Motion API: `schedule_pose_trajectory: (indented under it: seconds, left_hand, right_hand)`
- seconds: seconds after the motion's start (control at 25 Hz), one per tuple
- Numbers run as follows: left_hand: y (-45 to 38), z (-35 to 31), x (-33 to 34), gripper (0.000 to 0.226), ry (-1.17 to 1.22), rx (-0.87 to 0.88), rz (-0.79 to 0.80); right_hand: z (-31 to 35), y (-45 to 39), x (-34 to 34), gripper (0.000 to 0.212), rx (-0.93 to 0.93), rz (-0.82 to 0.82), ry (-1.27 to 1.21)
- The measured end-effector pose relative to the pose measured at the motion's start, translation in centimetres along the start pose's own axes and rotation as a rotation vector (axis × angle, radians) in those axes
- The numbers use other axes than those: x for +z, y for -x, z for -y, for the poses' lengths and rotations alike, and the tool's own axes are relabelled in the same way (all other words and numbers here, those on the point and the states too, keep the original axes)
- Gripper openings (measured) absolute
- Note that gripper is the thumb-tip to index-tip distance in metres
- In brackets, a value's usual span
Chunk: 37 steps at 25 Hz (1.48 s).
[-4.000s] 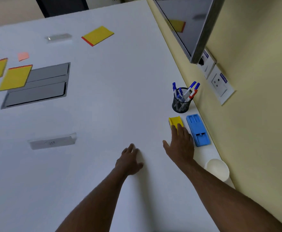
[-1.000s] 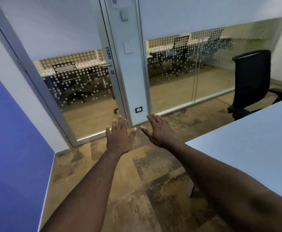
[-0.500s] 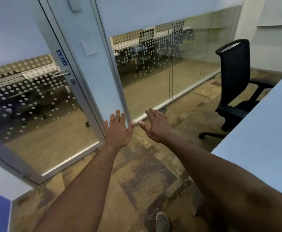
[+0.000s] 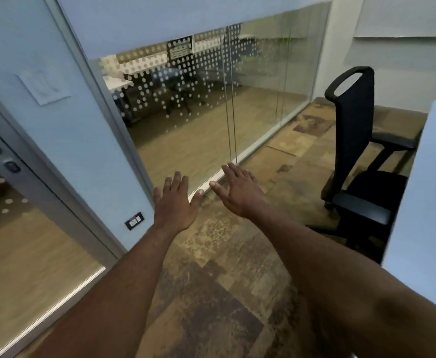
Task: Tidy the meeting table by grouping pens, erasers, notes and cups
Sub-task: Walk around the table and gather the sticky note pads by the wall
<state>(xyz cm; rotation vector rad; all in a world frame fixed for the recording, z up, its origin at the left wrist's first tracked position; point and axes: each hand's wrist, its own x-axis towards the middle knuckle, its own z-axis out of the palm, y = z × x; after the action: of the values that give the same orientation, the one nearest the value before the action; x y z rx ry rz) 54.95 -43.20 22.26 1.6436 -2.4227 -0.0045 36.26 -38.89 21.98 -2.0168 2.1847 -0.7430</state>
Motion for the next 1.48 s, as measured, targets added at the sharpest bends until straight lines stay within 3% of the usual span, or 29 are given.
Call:
schedule_pose_trajectory:
  seconds: [0.28, 0.48, 0.92, 1.48]
  left_hand:
    - [-23.0, -1.1, 7.8, 0.072, 0.049, 0.107, 0.048]
    - [-38.6, -5.6, 10.9, 0.068, 0.060, 0.250, 0.106]
    - [-69.4, -25.0, 19.8, 0.069, 0.082, 0.478, 0.175]
    - [-103.1, -51.2, 28.5, 0.066, 0.132, 0.643, 0.171]
  right_hand:
    - [-10.1, -17.3, 3.8, 0.079, 0.158, -0.008, 0.078]
    - [-17.2, -28.3, 3.2, 0.082, 0.275, -0.036, 0.121]
    - [-42.7, -51.3, -0.2, 0.085, 0.494, -0.178, 0.171]
    - [-73.8, -77.0, -7.8, 0.078, 0.604, -0.196, 0.161]
